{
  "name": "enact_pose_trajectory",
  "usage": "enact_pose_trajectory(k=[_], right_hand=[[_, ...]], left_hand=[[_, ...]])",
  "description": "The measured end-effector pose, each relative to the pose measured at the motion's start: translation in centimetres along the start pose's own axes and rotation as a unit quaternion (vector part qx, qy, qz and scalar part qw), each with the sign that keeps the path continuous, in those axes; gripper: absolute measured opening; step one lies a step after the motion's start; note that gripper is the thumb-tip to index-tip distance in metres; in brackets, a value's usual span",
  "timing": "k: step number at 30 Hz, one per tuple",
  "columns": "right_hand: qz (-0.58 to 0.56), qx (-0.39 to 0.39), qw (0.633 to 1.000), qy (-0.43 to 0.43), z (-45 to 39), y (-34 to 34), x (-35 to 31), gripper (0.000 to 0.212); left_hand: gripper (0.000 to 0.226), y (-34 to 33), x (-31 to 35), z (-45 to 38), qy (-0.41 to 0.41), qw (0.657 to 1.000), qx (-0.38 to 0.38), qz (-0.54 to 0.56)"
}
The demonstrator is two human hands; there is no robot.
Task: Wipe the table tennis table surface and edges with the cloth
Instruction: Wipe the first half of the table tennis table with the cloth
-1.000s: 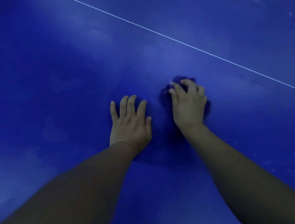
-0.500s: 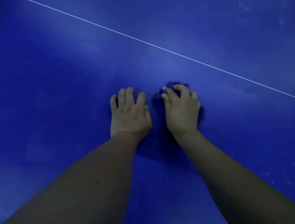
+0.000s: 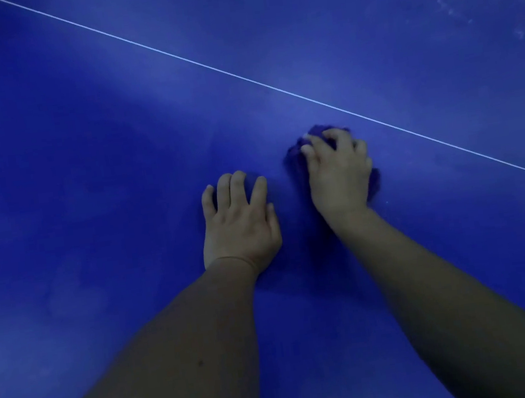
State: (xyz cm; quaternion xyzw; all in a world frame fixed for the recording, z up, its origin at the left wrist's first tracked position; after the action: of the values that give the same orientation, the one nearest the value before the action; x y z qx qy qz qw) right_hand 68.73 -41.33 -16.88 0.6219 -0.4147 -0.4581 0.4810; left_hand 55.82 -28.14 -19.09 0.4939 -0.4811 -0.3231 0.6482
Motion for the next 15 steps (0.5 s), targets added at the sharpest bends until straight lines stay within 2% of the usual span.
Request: enact_pose_trajectory(k=[2, 4, 9, 12, 15], right_hand=[[-0.003, 0.006, 0.999, -0.052, -0.1, 0.4, 2.2, 0.040], [-0.007, 0.002, 0.998, -0.065, 1.5, 0.7, 2.7, 0.038], [-0.025, 0.010, 1.000, 0.011, 4.7, 0.4, -1.8, 0.033], [-0.016, 0.000, 0.999, 0.042, 1.1, -0.4, -3.7, 0.036], [0.012, 0.004, 1.000, -0.013, -3.5, -0.5, -0.6, 0.040]], left_hand=[[0.051, -0.1, -0.1, 0.0, 0.001, 1.000, -0.004, 0.004], [0.054, -0.1, -0.1, -0.1, -0.001, 1.000, -0.003, 0.004], [0.059, -0.1, 0.0, -0.1, -0.006, 1.000, -0.004, -0.009], [0.065, -0.3, 0.1, -0.1, -0.013, 1.000, -0.004, -0.011], [0.069, -0.7, 0.2, -0.4, -0.028, 0.999, -0.016, -0.022]])
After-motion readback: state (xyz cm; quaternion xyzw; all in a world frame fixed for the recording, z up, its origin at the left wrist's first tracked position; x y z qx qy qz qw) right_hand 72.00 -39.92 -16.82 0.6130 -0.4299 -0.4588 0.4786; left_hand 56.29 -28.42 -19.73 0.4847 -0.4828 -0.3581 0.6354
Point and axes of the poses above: each hand's wrist, its own z-axis away from the middle knuckle, its own y-axis out of the back of the hand, x = y × z, the point moved 8 cm from there along -z, towards the middle knuckle, and after that the axes turned 1 degree about -z, right-handed, at the moved point
